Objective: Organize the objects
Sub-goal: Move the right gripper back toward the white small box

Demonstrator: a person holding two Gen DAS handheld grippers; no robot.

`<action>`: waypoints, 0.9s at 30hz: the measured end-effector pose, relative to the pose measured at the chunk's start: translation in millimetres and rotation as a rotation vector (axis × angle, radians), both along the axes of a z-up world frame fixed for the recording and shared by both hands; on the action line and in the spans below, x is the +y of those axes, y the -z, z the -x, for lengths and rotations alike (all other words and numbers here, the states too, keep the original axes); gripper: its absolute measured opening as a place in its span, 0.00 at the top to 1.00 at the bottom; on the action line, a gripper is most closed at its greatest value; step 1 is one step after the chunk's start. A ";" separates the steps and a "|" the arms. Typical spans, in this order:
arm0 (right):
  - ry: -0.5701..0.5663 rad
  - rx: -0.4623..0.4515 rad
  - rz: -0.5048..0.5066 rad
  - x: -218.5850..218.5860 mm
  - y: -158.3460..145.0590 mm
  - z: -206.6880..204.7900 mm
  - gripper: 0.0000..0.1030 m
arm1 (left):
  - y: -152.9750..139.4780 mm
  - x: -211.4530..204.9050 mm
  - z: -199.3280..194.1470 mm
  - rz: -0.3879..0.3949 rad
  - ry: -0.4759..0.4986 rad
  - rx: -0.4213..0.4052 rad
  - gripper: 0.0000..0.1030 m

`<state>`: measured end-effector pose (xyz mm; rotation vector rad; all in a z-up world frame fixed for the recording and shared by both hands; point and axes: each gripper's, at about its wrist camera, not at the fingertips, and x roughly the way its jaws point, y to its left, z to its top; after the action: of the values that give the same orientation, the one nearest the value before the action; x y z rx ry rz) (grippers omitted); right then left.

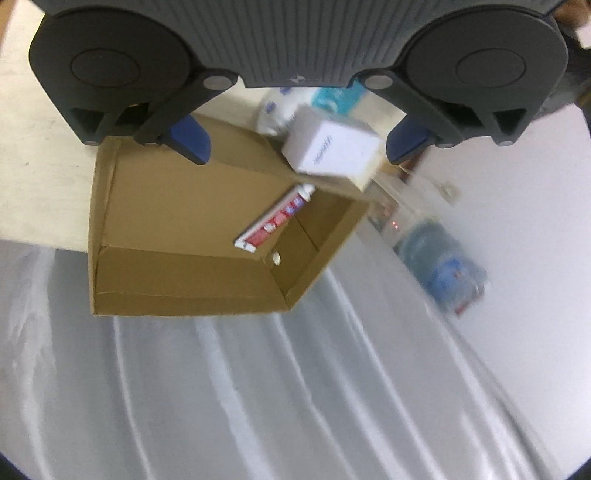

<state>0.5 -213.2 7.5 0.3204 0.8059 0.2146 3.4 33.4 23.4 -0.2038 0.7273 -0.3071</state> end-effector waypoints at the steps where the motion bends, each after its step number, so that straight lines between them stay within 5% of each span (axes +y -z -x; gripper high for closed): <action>1: -0.007 -0.001 0.032 4.4 0.3 2.3 0.00 | 2.1 1.5 2.8 0.027 -0.002 -0.002 0.01; 11: -0.018 -0.082 0.342 44.3 -3.9 22.8 0.00 | 7.9 15.0 19.0 0.074 0.002 -0.009 0.00; 17: -0.008 -0.135 0.406 60.7 -11.2 27.6 0.00 | 14.4 25.3 17.7 0.134 0.005 -0.021 0.00; 27: 0.021 -0.230 0.375 63.2 -16.1 14.8 0.00 | 19.5 20.1 14.5 -0.046 -0.006 -0.113 0.00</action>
<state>-14.3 -150.1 23.5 -0.0496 0.5994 0.0751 -11.1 53.4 3.9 -0.1436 0.6214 -0.2930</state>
